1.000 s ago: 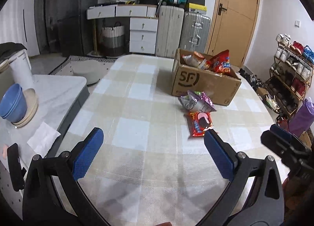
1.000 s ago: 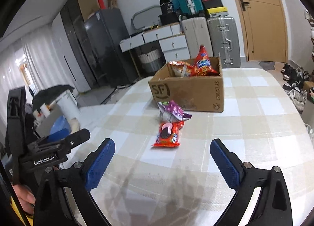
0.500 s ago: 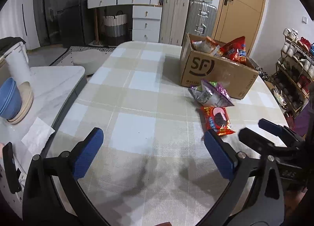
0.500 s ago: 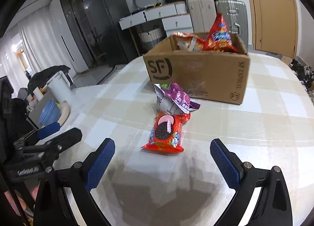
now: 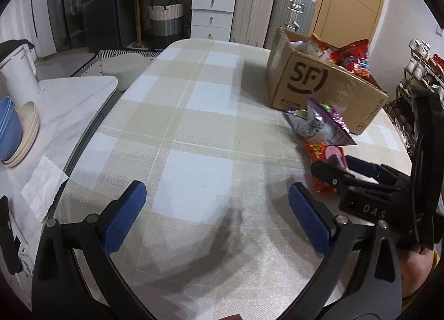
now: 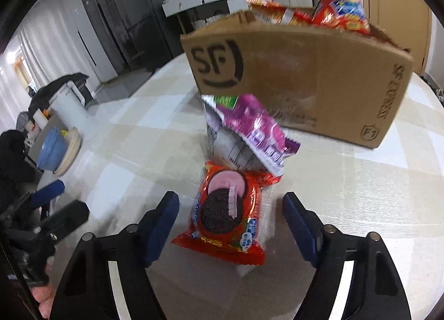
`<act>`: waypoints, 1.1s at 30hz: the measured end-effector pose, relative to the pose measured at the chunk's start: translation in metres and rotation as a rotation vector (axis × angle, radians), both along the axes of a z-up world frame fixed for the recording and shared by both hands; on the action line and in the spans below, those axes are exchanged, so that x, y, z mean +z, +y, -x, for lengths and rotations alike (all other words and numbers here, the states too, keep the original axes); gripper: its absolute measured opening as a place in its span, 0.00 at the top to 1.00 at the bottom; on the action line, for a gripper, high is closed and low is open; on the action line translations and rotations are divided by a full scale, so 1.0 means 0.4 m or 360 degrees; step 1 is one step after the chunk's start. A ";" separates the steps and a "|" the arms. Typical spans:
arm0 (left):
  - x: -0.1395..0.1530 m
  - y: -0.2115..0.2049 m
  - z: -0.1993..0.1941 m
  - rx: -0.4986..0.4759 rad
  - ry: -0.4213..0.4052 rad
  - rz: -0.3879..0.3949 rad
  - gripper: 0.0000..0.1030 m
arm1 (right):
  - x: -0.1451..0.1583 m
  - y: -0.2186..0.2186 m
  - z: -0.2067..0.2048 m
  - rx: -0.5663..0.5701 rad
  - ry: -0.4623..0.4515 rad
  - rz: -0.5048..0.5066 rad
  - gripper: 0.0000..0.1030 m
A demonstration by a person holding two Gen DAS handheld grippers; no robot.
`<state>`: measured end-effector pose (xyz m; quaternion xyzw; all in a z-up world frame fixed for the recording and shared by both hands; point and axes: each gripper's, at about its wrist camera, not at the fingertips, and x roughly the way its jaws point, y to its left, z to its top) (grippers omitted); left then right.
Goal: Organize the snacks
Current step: 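Move both tools back toward the purple candy bag and Oreo pack, then grasp the red Oreo pack with right tool while left tool grasps the purple grape candy bag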
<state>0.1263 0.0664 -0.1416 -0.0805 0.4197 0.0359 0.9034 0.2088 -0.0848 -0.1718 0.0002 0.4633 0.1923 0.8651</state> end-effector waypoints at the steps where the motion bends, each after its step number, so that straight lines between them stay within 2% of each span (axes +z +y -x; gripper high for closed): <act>1: -0.004 0.002 -0.004 0.0001 0.0006 0.0001 0.01 | -0.002 0.009 0.000 0.0013 -0.0008 0.0037 0.29; 2: -0.008 0.005 -0.010 0.0005 0.0013 0.0003 0.01 | -0.003 0.019 0.001 0.0027 -0.0023 0.0079 0.33; 3: -0.013 0.009 -0.012 0.0012 0.0019 0.0008 0.01 | -0.003 0.028 0.004 0.0040 -0.0043 0.0119 0.48; 4: -0.015 0.010 -0.015 0.0013 0.0024 0.0014 0.01 | -0.005 0.036 0.007 0.0055 -0.0057 0.0155 0.53; 14: -0.008 0.008 -0.012 0.0016 0.0012 0.0001 0.01 | -0.004 0.036 0.035 0.0067 -0.0081 0.0142 0.56; 22: 0.032 0.013 0.009 0.0037 -0.0023 -0.0042 0.01 | 0.049 0.004 0.097 0.0071 -0.0164 0.0095 0.56; 27: 0.069 0.006 0.008 0.0041 -0.0047 -0.0064 0.01 | 0.079 -0.044 0.129 0.0042 -0.0188 0.0016 0.56; 33: 0.097 -0.048 -0.020 -0.0054 -0.0038 -0.0120 0.01 | 0.106 -0.141 0.158 -0.0051 -0.0205 -0.0108 0.56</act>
